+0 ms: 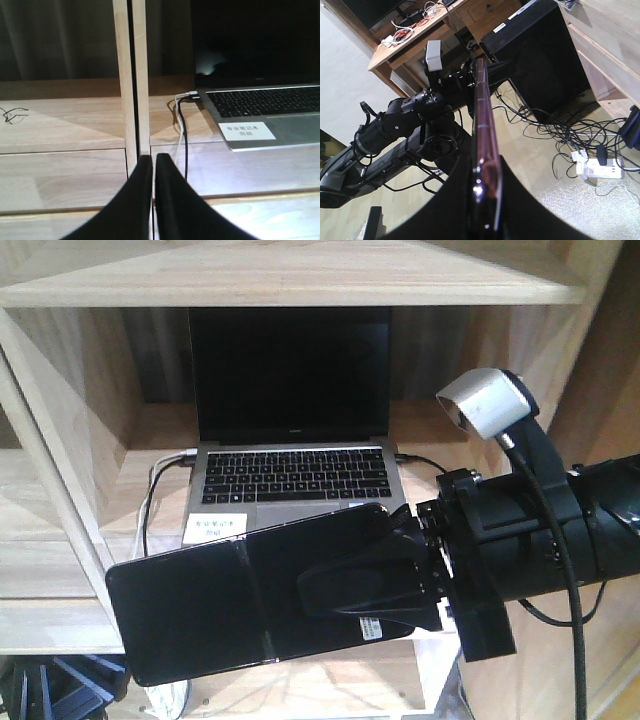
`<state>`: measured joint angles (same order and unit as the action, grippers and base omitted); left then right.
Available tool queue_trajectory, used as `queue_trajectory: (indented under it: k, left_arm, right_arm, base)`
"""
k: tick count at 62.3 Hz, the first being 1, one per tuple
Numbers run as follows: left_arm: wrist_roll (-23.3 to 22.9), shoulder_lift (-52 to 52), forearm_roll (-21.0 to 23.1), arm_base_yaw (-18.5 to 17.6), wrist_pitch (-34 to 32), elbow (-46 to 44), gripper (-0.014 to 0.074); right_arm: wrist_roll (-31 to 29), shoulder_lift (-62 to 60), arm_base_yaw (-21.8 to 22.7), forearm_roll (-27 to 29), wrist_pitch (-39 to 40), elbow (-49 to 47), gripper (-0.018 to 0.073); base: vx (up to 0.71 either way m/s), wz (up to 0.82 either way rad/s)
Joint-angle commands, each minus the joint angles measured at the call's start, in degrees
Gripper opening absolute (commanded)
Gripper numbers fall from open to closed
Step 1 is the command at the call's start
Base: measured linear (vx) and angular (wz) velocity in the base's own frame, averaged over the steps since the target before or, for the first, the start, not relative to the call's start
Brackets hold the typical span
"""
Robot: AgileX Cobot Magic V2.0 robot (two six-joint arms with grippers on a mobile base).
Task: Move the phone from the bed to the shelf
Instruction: 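Approach the shelf and hold the phone above the laptop compartment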
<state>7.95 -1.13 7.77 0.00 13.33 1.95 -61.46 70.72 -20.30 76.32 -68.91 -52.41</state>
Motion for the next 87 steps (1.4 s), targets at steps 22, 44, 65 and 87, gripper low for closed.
queue_trajectory:
  k: [22,44,65,87]
  left_arm:
    - [-0.2,-0.3,0.5,-0.2,-4.3,0.1,0.0001]
    - [-0.2,-0.3,0.5,-0.2,-4.3,0.1,0.0001]
    - [-0.2,-0.3,0.5,-0.2,-4.3,0.1,0.0001]
    - [-0.2,-0.3,0.5,-0.2,-4.3,0.1,0.0001]
  right_arm:
    - [-0.7,-1.6,0.1,5.4,-4.2,-1.6,-0.0001]
    - [-0.7,-1.6,0.1,5.4,-4.2,-1.6,-0.0001]
    - [-0.7,-1.6,0.1,5.4,-4.2,-1.6,-0.0001]
    - [-0.7,-1.6,0.1,5.4,-4.2,-1.6,-0.0001]
  base:
    - [0.11,0.02]
    - [0.09,0.0]
    - [0.09,-0.01]
    - [0.08,-0.01]
